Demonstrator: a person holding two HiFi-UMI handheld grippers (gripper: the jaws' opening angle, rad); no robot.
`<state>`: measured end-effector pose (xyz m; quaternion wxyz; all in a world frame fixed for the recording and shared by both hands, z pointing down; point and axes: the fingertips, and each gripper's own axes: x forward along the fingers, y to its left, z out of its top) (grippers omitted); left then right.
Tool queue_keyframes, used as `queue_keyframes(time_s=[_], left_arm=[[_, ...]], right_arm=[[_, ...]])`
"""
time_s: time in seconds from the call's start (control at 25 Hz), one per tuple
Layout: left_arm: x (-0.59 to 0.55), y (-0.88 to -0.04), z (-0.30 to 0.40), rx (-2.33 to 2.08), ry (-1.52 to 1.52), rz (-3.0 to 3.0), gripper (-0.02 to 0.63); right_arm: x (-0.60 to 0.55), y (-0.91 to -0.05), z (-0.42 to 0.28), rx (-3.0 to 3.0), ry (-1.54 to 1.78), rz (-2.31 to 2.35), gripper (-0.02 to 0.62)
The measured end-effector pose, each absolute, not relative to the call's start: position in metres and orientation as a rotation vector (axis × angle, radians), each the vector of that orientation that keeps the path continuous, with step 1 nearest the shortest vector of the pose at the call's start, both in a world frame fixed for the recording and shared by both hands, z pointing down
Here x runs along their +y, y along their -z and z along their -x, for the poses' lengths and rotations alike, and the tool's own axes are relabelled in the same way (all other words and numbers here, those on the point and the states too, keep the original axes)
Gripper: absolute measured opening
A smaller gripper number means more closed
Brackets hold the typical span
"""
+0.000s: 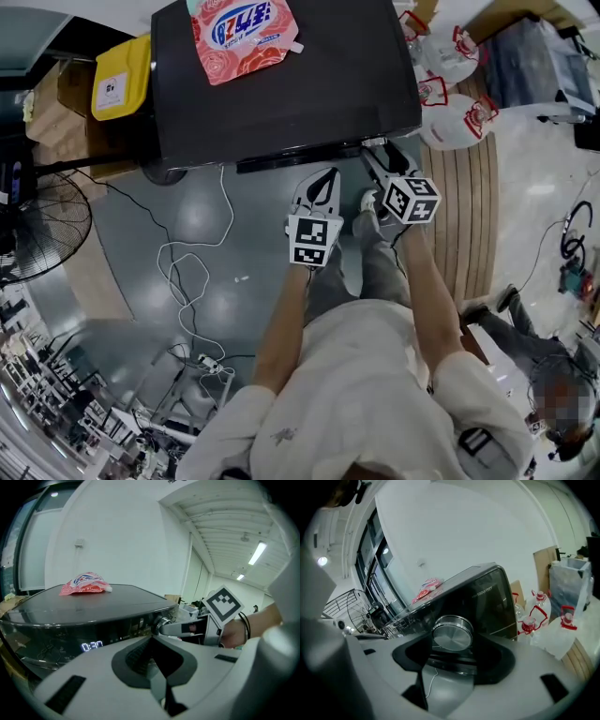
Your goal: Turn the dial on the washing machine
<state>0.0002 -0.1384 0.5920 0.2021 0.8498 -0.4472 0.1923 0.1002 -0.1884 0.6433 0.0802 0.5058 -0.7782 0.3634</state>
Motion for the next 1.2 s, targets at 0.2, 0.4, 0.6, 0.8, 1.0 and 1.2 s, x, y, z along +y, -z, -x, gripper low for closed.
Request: queue_keyframes(time_s=[0.2,0.4,0.6,0.8,1.0,1.2], left_arm=[[-0.1339,-0.5941,0.0002,-1.245,-0.535,-2.368,0.012],[-0.1323,-0.5946,0.0002,-1.240,-0.534,-2.366,0.012],[-0.1335,-0.5940,0.0003,-1.237,-0.527,-2.365,0.012],[-0.1347,-0.5929,0.0001,-1.237,-0.517,-2.367,0.012],[-0.1350,-0.5924,-0.0010,-1.234,-0.515,-2.370,0.012],[-0.1329,-0.5920,-0.0010,-1.234,-0.512,-2.370,0.012]], right_arm=[[-0.1876,-0.6437,-0.1005,-2.356,-1.181,-1.508,0.273],[-0.1880,-0.6433,-0.1011,-2.388,-1.269,-1.492,0.273],[-0.1887,-0.6426,-0.1014,-2.437,-1.375,-1.478,0.272],[-0.1883,-0.6432,-0.1015,-2.462,-1.479,-1.459,0.273],[-0.1897,-0.6437,-0.1016,-2.473,-1.559,-1.450,0.273],[-0.1902,-0.6444,-0.1016,-2.472,-1.612,-1.458,0.275]])
